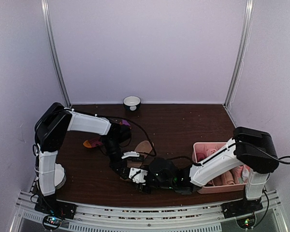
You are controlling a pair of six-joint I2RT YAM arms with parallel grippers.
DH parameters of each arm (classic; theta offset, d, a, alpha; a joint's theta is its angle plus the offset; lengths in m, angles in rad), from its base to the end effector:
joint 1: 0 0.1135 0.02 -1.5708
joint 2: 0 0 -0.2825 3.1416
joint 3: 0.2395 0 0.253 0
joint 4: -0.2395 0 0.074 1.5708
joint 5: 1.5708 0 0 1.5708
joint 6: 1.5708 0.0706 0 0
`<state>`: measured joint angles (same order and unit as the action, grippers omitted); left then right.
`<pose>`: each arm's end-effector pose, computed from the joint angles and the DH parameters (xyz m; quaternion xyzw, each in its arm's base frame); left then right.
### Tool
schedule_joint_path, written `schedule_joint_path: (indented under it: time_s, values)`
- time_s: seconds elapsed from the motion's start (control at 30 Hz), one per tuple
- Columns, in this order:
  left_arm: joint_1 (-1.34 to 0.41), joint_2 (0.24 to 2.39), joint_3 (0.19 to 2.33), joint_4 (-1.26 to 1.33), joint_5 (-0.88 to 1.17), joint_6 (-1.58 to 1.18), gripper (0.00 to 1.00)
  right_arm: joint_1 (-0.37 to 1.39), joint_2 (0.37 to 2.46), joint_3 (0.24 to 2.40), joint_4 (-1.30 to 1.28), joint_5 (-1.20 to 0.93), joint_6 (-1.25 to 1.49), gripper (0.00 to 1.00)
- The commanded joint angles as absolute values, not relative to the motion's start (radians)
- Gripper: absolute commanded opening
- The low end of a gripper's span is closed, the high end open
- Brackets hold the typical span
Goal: Roll the socks
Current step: Roll the sock at the center of the board.
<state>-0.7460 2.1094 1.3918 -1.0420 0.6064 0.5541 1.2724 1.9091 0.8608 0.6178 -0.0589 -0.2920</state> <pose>0.2406 -0.2771 0.1099 -0.5526 -0.7734 0.2873 0.1180 0.1194 0.4024 0.1367 -0.6044 0.5857 0.2759 0.4643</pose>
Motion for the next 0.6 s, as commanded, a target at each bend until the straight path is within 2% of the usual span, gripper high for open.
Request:
schedule_joint_path:
  time_s: [0.0, 0.33, 0.43, 0.53, 0.57]
  values:
    - [-0.747, 2.16, 1.37, -1.039, 0.532, 0.551, 0.01, 1.238, 1.953, 0.905, 0.558, -0.135, -0.3, 0.27]
    - [-0.747, 2.154, 1.368, -1.048, 0.54, 0.575, 0.04, 1.199, 2.026, 0.928, 0.553, -0.17, -0.257, 0.25]
    - [-0.747, 2.149, 1.366, -1.051, 0.539, 0.584, 0.05, 1.183, 2.039, 0.934, 0.554, -0.199, -0.223, 0.15]
    - [-0.748, 2.132, 1.358, -1.047, 0.536, 0.601, 0.12, 1.168, 2.042, 0.936, 0.558, -0.241, -0.183, 0.01]
    - [-0.748, 2.123, 1.351, -1.034, 0.529, 0.602, 0.17, 1.165, 2.042, 0.935, 0.558, -0.252, -0.167, 0.0]
